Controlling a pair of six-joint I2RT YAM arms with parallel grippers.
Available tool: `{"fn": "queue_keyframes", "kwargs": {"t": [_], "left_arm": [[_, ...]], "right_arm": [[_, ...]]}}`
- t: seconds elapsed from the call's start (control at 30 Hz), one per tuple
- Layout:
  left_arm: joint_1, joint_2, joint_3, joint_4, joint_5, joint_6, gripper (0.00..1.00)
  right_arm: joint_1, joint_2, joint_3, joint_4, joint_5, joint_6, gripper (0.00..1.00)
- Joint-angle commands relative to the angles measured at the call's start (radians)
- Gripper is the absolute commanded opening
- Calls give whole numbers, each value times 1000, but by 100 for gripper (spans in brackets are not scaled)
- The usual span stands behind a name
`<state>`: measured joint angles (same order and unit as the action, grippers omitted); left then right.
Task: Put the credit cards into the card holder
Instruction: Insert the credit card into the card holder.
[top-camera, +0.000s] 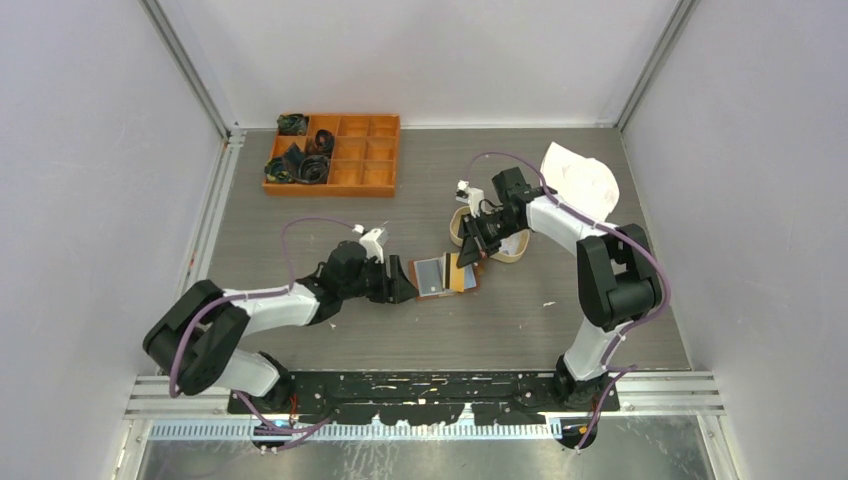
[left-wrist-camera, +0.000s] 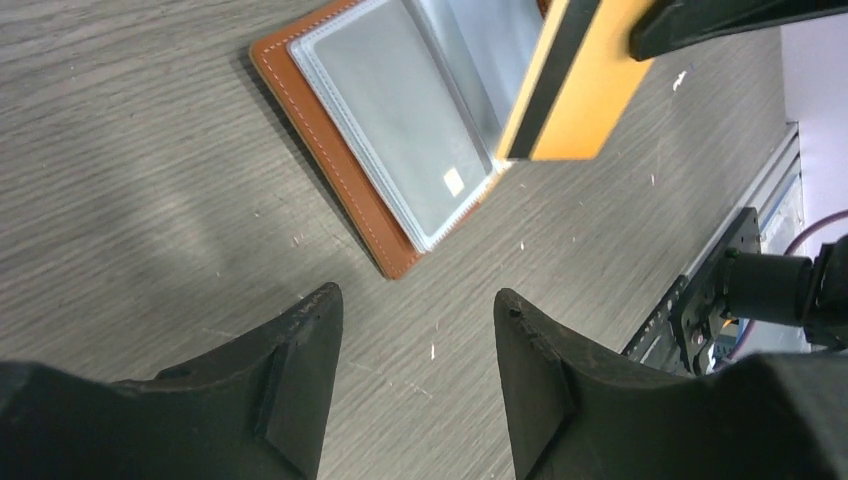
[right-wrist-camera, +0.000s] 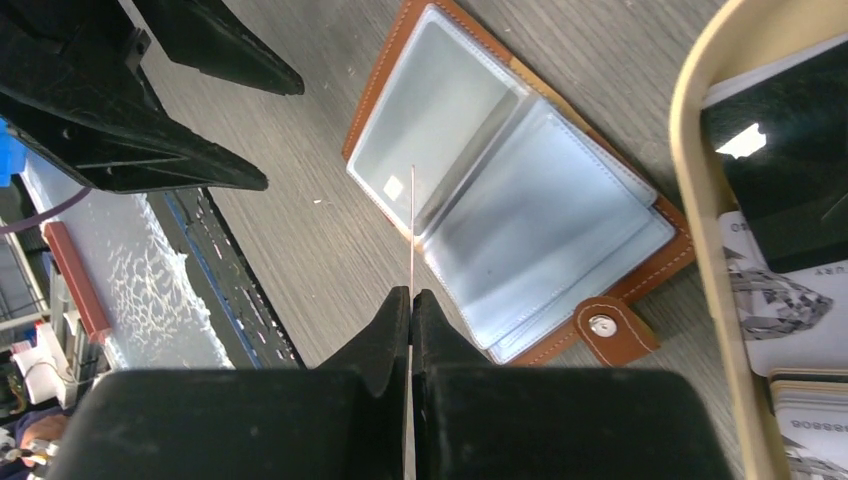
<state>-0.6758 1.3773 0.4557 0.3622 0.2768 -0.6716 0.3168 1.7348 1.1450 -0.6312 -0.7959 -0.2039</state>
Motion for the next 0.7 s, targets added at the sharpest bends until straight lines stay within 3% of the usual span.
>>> {"fn": "queue_keyframes", "kwargs": {"t": [0.0,0.4,0.67], "left_arm": [[17,84,84,-33,18,-31,57],[17,140,133,-116,-14,-7,53],[18,146,161,-165,-31,25,52]], "right_arm": [[-29,32,69,-44,-6,-9,1],[-45,177,164,-113,-108,-29,1],[-47,201,158,-89,-93,18,1]]}}
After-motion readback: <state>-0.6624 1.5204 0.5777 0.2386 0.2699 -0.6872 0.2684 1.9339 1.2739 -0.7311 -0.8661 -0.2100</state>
